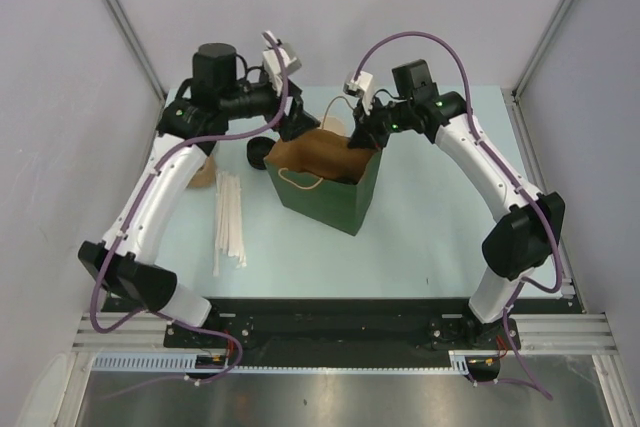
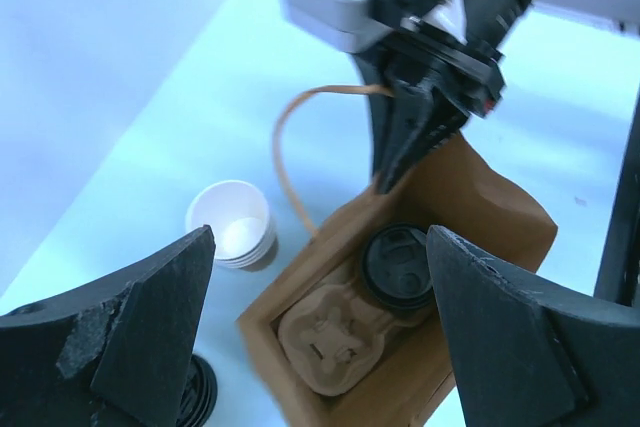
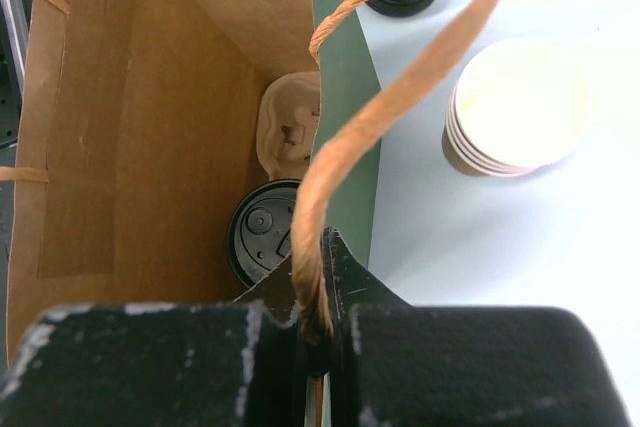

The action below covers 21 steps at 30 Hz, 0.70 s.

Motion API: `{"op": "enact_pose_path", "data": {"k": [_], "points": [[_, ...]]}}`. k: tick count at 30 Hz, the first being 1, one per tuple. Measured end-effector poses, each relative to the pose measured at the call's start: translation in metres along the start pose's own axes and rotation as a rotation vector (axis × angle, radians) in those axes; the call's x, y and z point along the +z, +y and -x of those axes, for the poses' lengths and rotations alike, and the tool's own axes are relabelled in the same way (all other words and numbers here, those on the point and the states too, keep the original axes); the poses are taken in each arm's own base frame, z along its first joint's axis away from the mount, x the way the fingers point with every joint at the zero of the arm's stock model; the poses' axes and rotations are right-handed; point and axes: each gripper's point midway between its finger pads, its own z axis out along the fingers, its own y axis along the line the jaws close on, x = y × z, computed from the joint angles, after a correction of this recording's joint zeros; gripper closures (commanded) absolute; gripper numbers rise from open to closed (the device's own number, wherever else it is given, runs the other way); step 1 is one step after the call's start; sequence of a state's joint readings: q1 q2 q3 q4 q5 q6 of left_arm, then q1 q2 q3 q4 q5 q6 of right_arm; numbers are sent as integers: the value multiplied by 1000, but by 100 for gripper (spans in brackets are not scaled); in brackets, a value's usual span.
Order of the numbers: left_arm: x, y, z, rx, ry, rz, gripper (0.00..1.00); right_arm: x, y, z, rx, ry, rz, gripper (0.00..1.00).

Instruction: Pack the takeout coffee

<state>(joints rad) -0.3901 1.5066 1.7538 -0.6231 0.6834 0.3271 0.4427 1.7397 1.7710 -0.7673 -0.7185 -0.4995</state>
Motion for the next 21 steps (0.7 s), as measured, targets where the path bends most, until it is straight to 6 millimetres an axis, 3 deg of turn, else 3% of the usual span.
{"op": "enact_pose_path", "data": {"k": [4,6,8,11,14,16,18,21], "points": [[-31,18,12,-55,-46,108,17,-6,2,-2,8,9,-10,100],[-50,29,4,-107,-47,175,20,-11,3,-1,8,12,-19,100],[-70,46,-16,-174,-23,257,26,-16,5,0,5,13,-29,100],[-87,67,-73,-300,75,358,42,-22,9,-1,3,16,-41,100],[-96,74,-152,-440,241,424,52,-27,13,-4,6,23,-51,100],[-101,69,-204,-528,359,444,54,-29,14,-7,9,28,-58,100],[-107,61,-244,-599,451,450,57,-30,15,-10,13,34,-61,100],[-124,51,-297,-691,574,482,69,-30,15,-15,26,46,-69,100]]}}
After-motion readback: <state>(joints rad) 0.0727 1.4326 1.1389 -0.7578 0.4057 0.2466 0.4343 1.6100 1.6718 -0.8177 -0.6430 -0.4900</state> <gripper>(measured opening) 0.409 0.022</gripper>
